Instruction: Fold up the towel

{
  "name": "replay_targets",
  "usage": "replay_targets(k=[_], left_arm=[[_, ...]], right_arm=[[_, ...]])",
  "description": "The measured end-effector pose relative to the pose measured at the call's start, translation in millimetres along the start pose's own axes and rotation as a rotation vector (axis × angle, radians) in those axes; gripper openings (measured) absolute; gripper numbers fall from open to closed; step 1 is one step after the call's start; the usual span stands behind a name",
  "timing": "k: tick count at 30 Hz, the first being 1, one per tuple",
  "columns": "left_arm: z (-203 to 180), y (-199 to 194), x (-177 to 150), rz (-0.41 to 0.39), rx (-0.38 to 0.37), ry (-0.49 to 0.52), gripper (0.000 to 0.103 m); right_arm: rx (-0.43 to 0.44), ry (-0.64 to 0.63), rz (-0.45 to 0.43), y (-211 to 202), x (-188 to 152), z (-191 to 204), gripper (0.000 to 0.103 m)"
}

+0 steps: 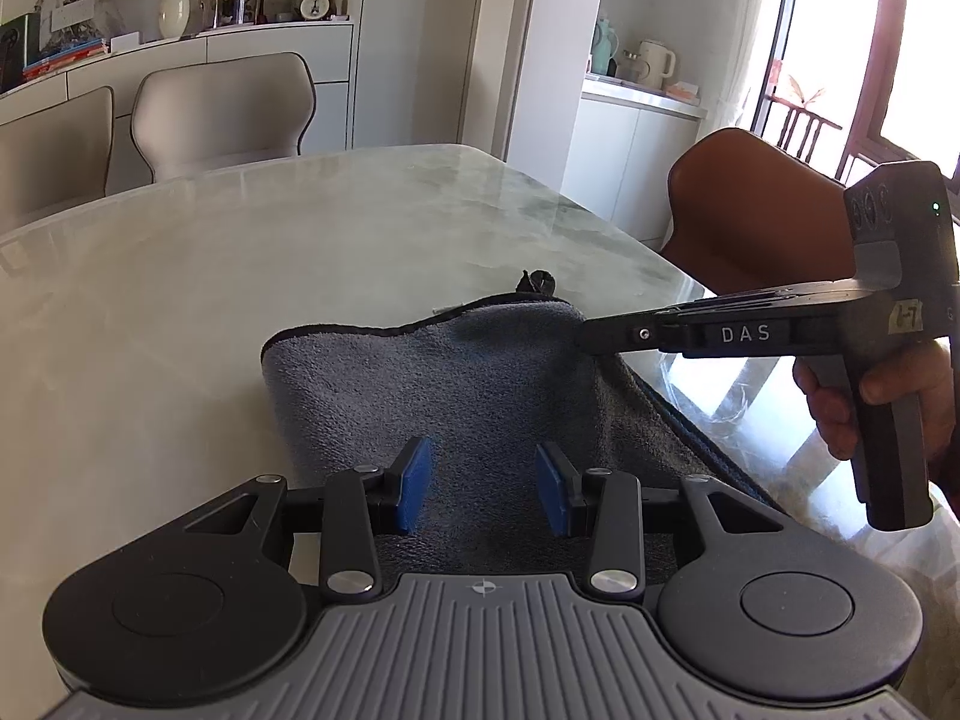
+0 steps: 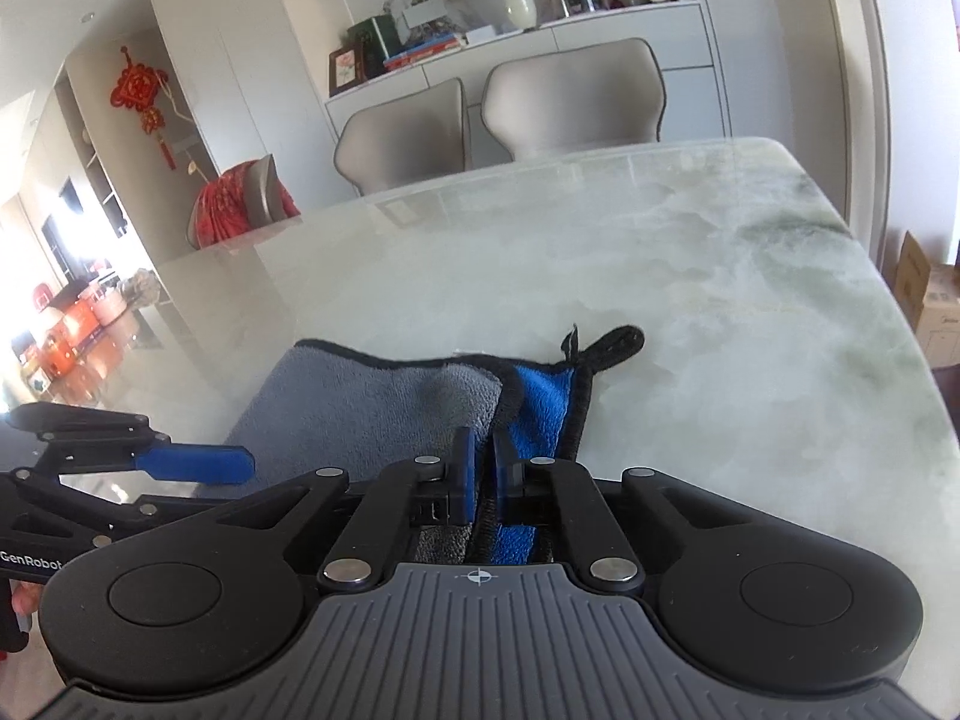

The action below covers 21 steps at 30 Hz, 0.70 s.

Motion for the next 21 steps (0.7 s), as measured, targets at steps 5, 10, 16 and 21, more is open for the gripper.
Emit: replay_targets(k=[5,10,16,21], left_arm=[[-6.0,1.4,-2.0,0.002,-0.001,0.026,0.041],[-12.8,0.3,-3.4,-0.001,-0.001,0.058,0.041],[-16.3,-5.5,-0.3,-0.014,-0.018,0.055,0.041],[-17.7,-11.9,-1.5,-0.013,-0.031,0.022,0.042]], right_arm=[[-0.031,0.004,0.020,1.3,-3.2,-9.2,0.007],[-0.052,-0.006,0.028,4.8,-7.5,-9.7,0.009],[-0.135,-0.014,0.015,-9.3,-7.1,-10.6,0.012],[-0.156,-0.002,0.026,-30.9,-23.5,-3.8,0.013]])
Point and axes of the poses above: each gripper's, at about its wrist camera, not at the fingertips, and y roughly the way its jaws point, z to its left, x to its top, the point moved 10 cm from there along y, roughly the way its jaws point, and after that the axes turned 1 degree about -x, right-handed, at the moved point
